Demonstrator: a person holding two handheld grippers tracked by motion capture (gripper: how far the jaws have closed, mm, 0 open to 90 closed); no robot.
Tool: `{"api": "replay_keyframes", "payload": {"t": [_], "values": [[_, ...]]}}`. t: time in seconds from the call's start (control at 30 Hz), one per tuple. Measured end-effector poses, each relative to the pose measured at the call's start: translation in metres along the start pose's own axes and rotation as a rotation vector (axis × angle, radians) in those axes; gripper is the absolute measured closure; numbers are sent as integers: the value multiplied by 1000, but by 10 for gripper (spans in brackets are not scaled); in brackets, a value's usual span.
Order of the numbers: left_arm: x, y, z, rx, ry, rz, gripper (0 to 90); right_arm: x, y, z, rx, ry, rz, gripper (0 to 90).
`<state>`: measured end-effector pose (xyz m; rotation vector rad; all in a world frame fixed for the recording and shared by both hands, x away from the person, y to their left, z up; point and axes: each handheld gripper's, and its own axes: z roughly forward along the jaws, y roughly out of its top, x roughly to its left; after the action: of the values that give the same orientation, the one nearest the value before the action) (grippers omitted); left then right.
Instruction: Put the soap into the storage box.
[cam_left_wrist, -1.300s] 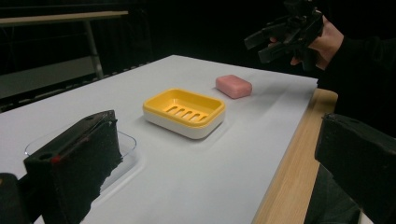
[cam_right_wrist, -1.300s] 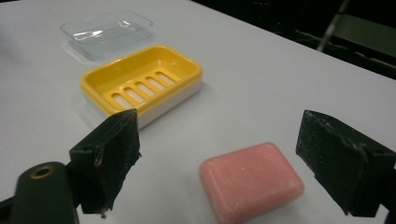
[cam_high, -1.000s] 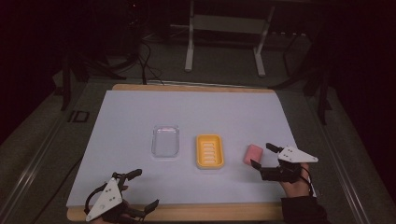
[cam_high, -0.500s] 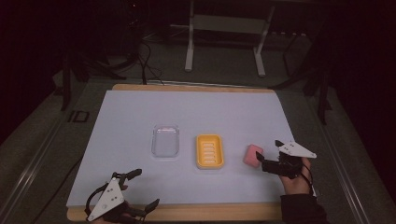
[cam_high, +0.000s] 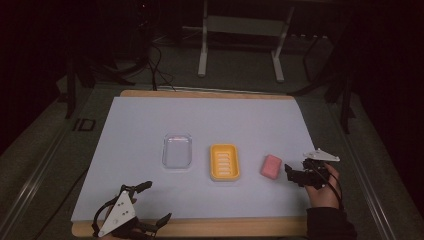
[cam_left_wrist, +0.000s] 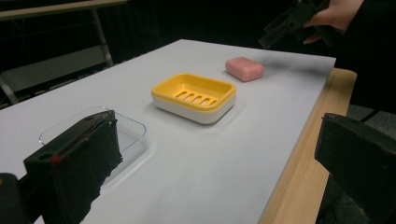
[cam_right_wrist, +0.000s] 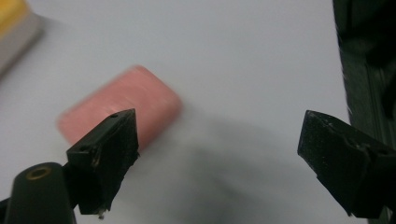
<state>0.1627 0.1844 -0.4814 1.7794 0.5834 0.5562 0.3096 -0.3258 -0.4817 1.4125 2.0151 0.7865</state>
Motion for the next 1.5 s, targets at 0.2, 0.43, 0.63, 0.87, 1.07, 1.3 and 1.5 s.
{"api": "replay_keyframes", "payload": {"t": [0.2, 0.43, 0.63, 0.87, 1.07, 1.3, 1.5], "values": [[0, 0, 0, -5, 1, -7, 6, -12, -2, 8, 157, 19, 40, 138], [0, 0, 1, 3, 2, -2, 6, -17, -1, 10, 334, 77, 117, 160], [0, 0, 1, 5, 5, 1, 6, -18, -2, 12, 467, 81, 105, 164], [0, -1, 1, 8, 6, 3, 6, -19, -6, 13, 634, 128, 145, 185], [0, -1, 1, 9, 8, 4, 6, -19, -6, 10, 746, 147, 168, 202], [-1, 0, 1, 8, 10, 2, 6, -11, -9, 9, 855, 164, 143, 215], [-2, -1, 1, 13, 0, 3, 6, -5, -11, 10, 886, 170, 145, 215]]}}
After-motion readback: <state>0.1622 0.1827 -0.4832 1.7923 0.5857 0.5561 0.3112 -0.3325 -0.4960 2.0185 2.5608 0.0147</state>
